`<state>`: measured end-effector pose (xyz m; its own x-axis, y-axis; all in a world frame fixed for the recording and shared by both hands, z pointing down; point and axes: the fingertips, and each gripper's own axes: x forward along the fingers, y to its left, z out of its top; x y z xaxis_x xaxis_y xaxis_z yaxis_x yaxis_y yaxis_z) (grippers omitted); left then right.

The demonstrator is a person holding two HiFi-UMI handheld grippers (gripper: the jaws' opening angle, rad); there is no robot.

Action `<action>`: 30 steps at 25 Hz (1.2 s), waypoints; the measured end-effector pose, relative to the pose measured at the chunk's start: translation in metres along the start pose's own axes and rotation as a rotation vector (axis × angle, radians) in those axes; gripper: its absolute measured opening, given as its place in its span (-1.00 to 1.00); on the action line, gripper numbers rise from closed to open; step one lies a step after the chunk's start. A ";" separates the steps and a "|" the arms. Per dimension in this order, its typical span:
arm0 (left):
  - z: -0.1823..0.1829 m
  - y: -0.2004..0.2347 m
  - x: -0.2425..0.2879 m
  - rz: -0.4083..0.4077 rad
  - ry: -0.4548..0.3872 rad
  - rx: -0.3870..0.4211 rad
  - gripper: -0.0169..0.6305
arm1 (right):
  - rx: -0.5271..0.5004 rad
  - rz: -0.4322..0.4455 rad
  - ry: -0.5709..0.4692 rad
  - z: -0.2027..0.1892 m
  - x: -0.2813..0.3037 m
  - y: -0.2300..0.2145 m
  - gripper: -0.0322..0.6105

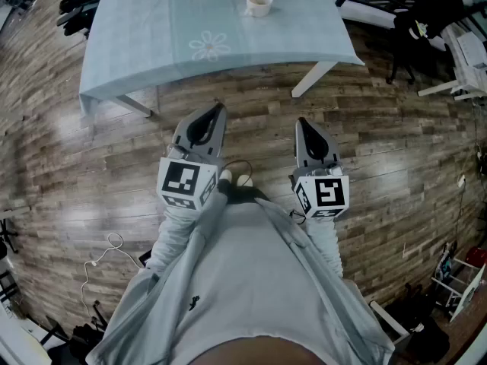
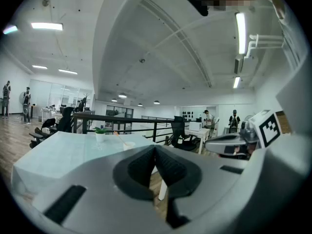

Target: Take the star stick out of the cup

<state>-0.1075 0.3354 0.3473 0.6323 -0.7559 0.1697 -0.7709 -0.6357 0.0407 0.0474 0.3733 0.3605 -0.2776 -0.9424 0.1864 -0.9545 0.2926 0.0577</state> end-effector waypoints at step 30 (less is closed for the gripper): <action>0.030 0.091 0.123 -0.012 -0.026 0.017 -0.89 | 0.006 0.033 0.015 0.006 0.162 -0.038 -0.85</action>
<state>-0.0976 0.1792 0.3424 0.6432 -0.7522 0.1432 -0.7622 -0.6468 0.0261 0.0376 0.2082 0.3827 -0.3078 -0.9295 0.2032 -0.9453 0.3229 0.0454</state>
